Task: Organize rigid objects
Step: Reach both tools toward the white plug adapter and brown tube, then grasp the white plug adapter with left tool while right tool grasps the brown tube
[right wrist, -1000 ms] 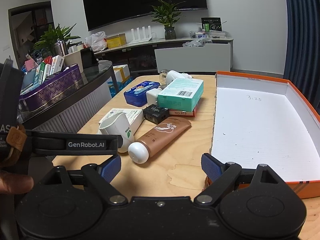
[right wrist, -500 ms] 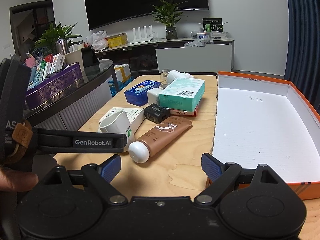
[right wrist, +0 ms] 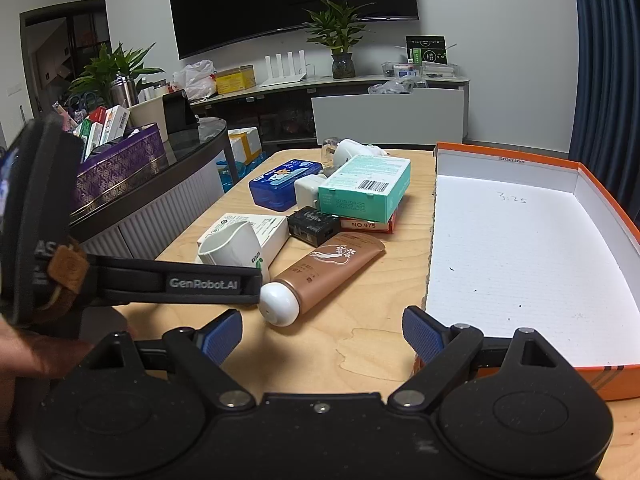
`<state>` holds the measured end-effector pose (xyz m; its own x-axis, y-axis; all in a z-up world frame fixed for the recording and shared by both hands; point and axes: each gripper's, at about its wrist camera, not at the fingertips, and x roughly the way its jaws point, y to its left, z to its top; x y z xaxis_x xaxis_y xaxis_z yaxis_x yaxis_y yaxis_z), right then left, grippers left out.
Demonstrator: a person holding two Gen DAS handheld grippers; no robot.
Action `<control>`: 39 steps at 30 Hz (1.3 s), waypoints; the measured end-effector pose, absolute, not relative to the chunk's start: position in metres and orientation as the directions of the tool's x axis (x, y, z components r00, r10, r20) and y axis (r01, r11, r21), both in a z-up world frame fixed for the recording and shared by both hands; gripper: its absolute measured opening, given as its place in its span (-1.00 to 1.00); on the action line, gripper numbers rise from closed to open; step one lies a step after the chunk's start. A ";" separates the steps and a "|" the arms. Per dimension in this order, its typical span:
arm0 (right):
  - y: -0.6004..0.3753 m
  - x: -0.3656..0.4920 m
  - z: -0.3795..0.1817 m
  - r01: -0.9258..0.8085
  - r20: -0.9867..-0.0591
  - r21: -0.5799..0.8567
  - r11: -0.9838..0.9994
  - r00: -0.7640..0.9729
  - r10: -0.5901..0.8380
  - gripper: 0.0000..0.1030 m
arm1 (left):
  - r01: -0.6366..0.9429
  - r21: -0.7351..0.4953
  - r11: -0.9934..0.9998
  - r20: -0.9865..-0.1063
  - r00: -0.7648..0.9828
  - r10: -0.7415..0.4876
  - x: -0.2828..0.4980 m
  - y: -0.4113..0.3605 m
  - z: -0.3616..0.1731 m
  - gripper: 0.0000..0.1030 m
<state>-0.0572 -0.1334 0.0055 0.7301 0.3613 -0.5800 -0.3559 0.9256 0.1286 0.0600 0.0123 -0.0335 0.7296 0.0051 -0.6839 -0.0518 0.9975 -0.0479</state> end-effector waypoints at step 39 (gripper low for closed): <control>-0.062 0.000 -0.032 -0.264 -0.619 0.048 0.963 0.749 0.236 0.77 | -0.108 -0.132 0.985 -0.512 0.858 0.026 0.025 0.063 -0.005 0.38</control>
